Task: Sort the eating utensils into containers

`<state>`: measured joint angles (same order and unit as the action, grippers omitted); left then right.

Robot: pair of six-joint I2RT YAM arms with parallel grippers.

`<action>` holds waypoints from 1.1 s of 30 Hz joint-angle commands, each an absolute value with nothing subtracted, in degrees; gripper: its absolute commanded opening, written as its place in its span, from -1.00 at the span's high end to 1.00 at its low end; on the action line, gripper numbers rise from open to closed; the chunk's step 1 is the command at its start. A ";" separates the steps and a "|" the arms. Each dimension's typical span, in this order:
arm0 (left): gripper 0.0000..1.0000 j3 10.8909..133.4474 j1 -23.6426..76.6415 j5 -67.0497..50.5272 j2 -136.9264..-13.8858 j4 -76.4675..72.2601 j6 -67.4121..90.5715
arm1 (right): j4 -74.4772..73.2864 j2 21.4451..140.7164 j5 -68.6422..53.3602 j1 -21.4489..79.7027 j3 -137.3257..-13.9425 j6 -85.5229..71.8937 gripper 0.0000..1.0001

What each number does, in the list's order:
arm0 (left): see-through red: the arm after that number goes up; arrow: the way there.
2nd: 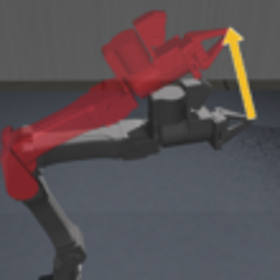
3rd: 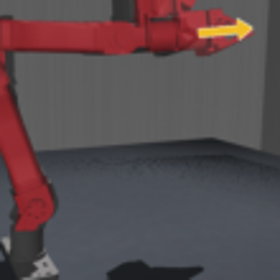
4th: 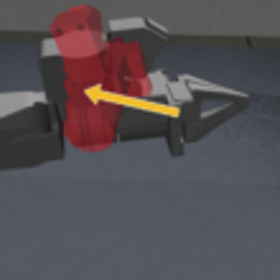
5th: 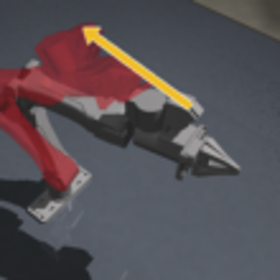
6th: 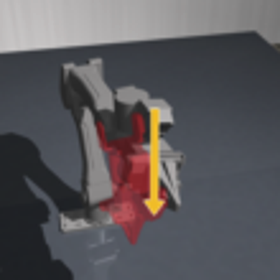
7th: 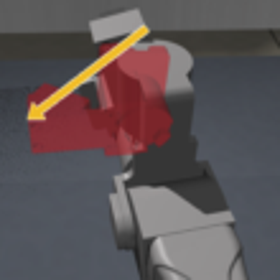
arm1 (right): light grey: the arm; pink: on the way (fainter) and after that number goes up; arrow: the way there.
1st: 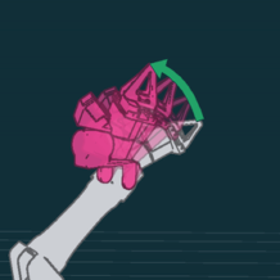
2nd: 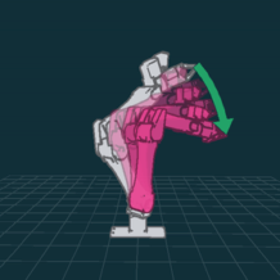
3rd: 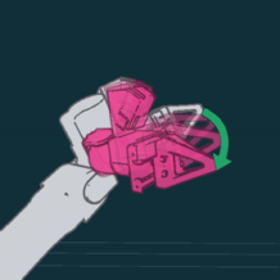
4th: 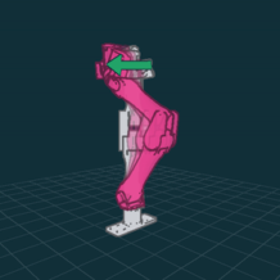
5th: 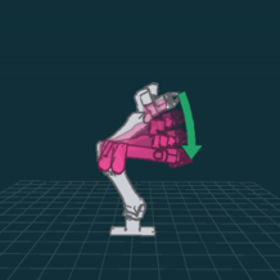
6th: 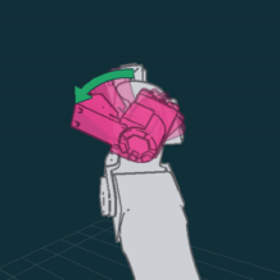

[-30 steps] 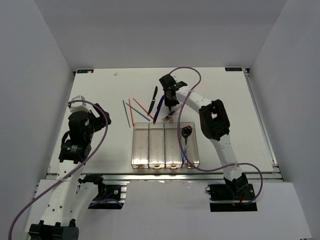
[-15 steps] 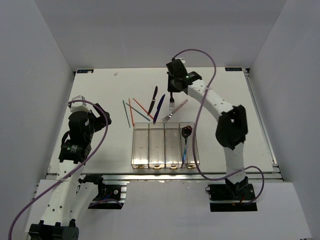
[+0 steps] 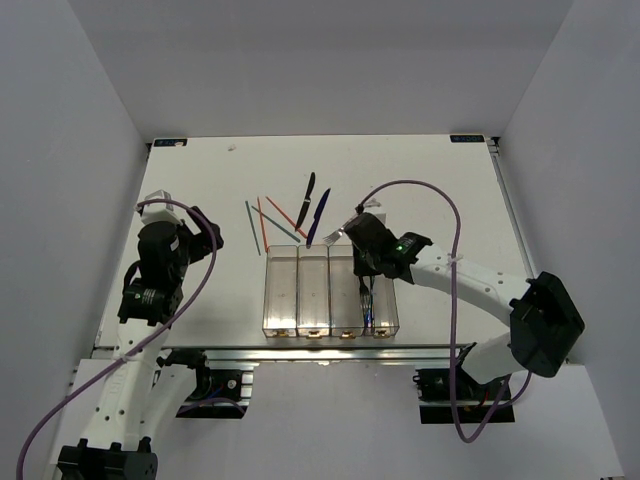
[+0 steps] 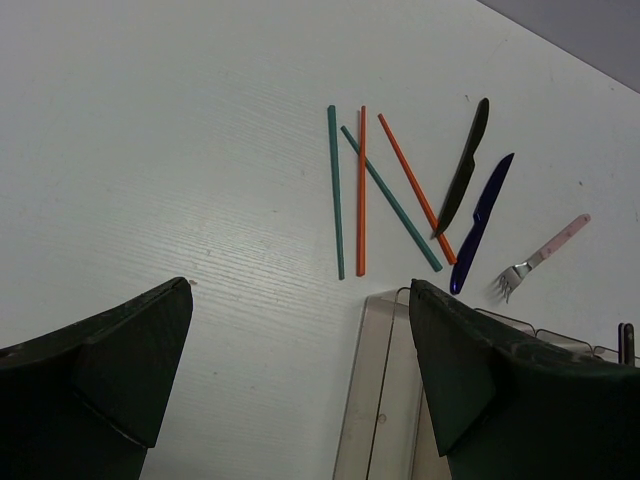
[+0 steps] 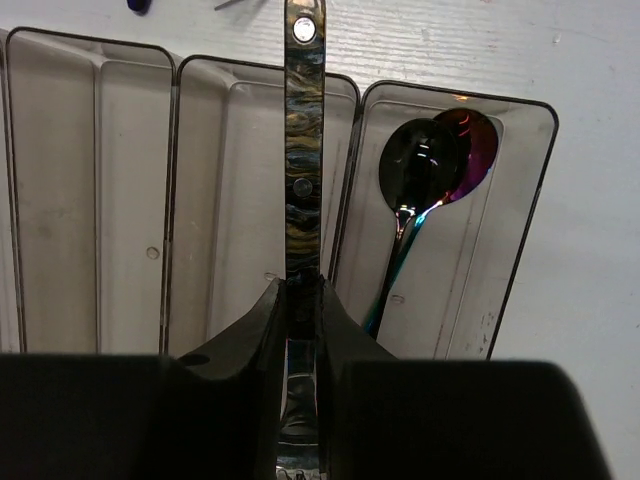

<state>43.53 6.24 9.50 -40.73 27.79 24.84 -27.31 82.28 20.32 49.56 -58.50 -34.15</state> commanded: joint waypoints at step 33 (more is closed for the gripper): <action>-0.96 42.98 6.50 8.79 -40.96 26.98 24.17 | -28.10 90.59 24.25 46.95 -76.18 -36.65 -0.79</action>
<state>43.53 6.24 9.39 -41.54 27.79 24.62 -25.65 86.74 22.20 50.92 -68.42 -36.77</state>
